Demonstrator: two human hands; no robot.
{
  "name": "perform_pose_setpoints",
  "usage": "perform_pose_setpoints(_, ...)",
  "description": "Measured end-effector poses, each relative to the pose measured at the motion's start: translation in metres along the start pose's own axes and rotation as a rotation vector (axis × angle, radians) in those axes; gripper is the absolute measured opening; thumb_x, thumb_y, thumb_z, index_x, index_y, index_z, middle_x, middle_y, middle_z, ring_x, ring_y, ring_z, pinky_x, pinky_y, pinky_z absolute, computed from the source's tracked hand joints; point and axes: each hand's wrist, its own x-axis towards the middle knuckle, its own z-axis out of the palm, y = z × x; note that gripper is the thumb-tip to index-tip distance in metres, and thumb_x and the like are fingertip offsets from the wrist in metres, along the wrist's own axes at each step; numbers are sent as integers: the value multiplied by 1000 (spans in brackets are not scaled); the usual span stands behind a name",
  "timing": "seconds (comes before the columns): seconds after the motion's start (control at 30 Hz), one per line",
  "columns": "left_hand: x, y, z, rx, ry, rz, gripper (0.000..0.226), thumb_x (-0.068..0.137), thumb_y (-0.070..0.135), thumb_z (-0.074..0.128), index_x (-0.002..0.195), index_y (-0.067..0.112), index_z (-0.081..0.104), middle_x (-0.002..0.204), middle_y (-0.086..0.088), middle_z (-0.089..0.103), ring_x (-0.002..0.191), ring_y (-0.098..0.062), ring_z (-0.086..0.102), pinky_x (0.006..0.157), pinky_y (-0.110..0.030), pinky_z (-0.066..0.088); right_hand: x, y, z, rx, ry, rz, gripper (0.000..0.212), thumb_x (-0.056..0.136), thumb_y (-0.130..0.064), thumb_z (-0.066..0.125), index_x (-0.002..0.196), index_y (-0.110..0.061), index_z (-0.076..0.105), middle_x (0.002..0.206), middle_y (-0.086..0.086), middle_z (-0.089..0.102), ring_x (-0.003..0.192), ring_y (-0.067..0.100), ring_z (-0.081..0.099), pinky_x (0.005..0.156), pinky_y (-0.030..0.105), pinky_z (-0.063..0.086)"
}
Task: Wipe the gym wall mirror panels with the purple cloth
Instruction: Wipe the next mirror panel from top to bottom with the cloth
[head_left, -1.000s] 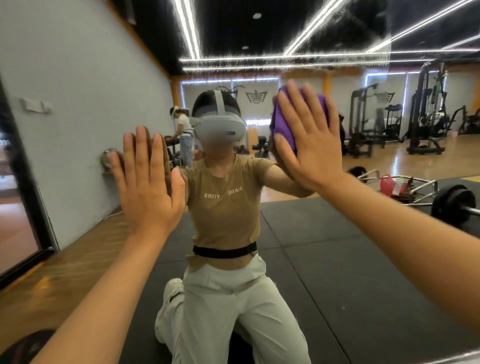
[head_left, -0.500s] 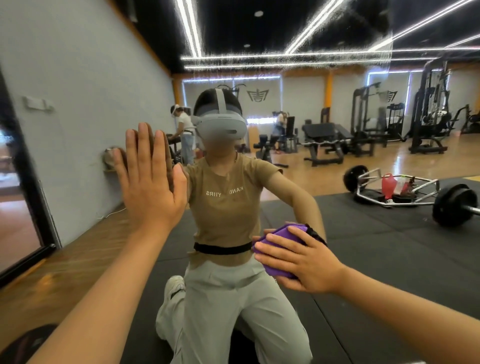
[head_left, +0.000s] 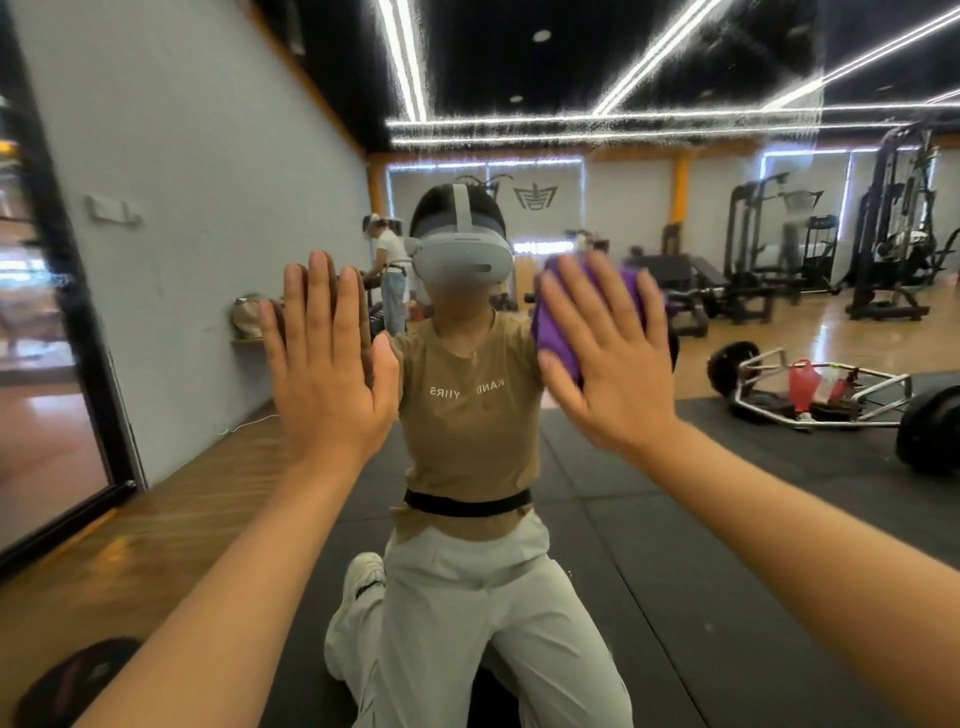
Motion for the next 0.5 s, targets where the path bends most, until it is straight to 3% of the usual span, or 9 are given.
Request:
perform_pose_setpoints(0.2, 1, 0, 0, -1, 11, 0, 59, 103, 28, 37, 156, 4, 27, 162, -22, 25, 151, -39, 18, 124, -56, 9, -138, -33, 5, -42, -282, -549, 70, 95, -50, 51, 158, -27, 33, 167, -5, 24, 155, 20, 17, 126, 46, 2)
perform_pose_setpoints(0.27, 1, 0, 1, -6, 10, 2, 58, 104, 28, 36, 156, 4, 27, 162, -22, 26, 151, -39, 19, 123, -59, 12, -153, -30, 7, -75, -324, -654, 72, 95, -52, 53, 159, -28, 31, 167, -8, 23, 155, 18, 16, 127, 45, 1)
perform_pose_setpoints(0.4, 2, -1, 1, -13, 6, 4, 58, 103, 27, 37, 155, 2, 29, 161, -23, 27, 150, -40, 19, 121, -63, 15, -114, -6, 8, -17, -331, -896, 68, 96, -49, 49, 158, -27, 32, 165, -6, 25, 155, 15, 15, 127, 44, -2)
perform_pose_setpoints(0.5, 1, -2, 2, -14, 3, -1, 58, 103, 27, 38, 155, 2, 29, 162, -22, 26, 150, -40, 20, 121, -62, 15, -42, 16, 1, 64, -291, -817, 61, 99, -47, 39, 157, -26, 34, 165, -2, 26, 154, 18, 19, 127, 43, 2)
